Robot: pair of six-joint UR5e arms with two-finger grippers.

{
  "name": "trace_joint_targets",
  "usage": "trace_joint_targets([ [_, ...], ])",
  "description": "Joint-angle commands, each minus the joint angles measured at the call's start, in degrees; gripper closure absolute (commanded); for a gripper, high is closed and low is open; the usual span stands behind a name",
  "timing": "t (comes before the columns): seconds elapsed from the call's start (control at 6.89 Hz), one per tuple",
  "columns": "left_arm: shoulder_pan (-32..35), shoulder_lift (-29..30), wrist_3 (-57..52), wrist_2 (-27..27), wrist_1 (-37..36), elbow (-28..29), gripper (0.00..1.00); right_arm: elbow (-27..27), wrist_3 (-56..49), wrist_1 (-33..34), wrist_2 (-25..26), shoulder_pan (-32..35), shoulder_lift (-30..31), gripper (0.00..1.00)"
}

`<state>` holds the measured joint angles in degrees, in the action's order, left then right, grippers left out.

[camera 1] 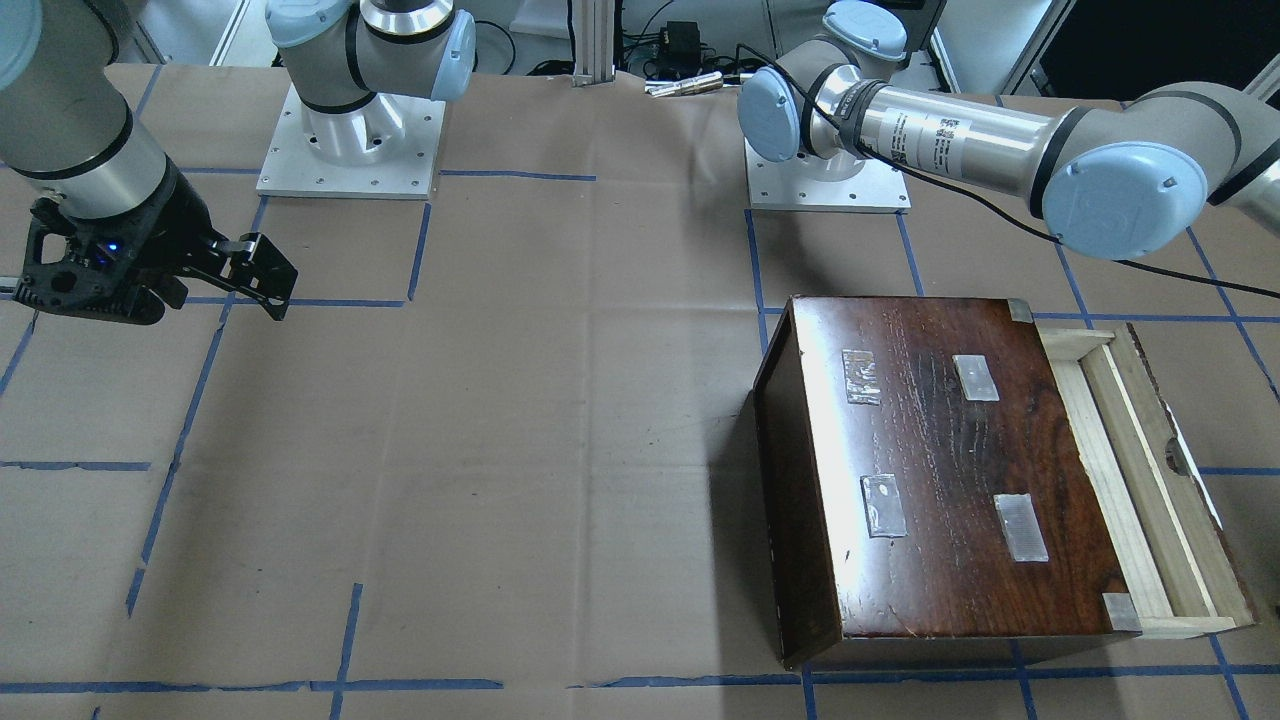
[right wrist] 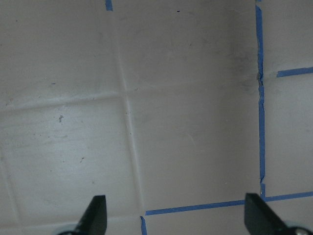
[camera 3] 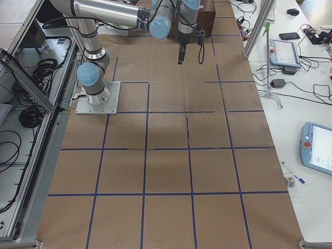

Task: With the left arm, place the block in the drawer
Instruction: 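Lower the left gripper and grasp the yellow cube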

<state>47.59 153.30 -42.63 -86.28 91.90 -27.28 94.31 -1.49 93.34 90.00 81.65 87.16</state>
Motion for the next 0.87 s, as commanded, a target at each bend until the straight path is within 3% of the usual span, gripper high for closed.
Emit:
trace_joint_targets([
  [0.0,-0.13,-7.72,0.17,-0.82,8.43,-1.28,0.68,0.0,0.09,0.0,0.0,0.0,0.02,0.0],
  [0.29,-0.13,-13.35,0.79,-0.82,13.03,-6.34,0.71,0.0,0.09,0.0,0.0,0.0,0.02,0.0],
  [0.73,0.48,-26.78,3.76,-0.3,10.95,-23.98,0.72,0.0,0.0,0.0,0.0,0.0,0.02,0.0],
])
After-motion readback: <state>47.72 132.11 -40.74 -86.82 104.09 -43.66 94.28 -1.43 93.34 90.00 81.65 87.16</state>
